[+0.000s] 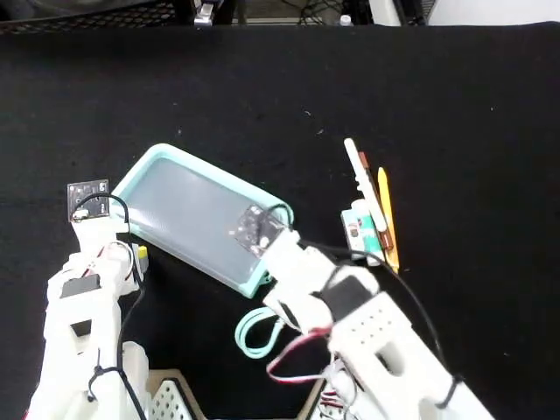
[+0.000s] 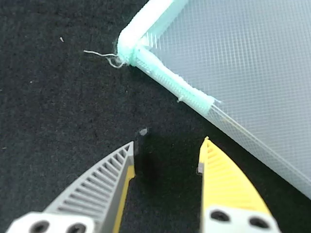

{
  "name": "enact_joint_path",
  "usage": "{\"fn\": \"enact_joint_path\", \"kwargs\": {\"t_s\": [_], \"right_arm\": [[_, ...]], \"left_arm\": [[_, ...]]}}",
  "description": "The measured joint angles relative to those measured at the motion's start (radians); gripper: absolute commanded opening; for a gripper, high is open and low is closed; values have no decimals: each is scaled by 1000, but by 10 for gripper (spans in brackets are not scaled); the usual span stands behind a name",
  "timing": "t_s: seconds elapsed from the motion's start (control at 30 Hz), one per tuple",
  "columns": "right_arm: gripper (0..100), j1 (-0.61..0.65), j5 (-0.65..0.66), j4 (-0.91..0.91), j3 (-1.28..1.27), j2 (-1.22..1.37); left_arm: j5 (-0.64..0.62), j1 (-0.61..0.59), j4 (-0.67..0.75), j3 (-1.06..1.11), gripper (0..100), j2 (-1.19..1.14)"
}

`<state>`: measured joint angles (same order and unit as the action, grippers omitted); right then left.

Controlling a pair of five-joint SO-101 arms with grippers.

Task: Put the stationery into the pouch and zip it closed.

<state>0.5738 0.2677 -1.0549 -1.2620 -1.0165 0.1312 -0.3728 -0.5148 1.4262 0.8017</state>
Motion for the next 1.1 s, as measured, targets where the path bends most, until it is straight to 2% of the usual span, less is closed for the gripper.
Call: {"fn": "enact_joint_path", "kwargs": {"t_s": [0.2,0.5,0.57,0.67,0.7,0.83,1.0,1.1], "right_arm": [[251,0,-25,21,-8,12],[240,0,-26,58,100,425],[185,0,-26,58,140,520],[30,0,-26,58,183,603],[7,0,-26,58,193,614],[12,0,-18,64,221,624],[13,-5,75,46,226,597],[13,-81,126,11,226,532]], "left_arm": [[0,0,0,0,220,0],[0,0,0,0,220,0],[0,0,0,0,220,0],[0,0,0,0,220,0],[0,0,0,0,220,0],[0,0,0,0,220,0],[0,0,0,0,220,0],[0,0,0,0,220,0]]}}
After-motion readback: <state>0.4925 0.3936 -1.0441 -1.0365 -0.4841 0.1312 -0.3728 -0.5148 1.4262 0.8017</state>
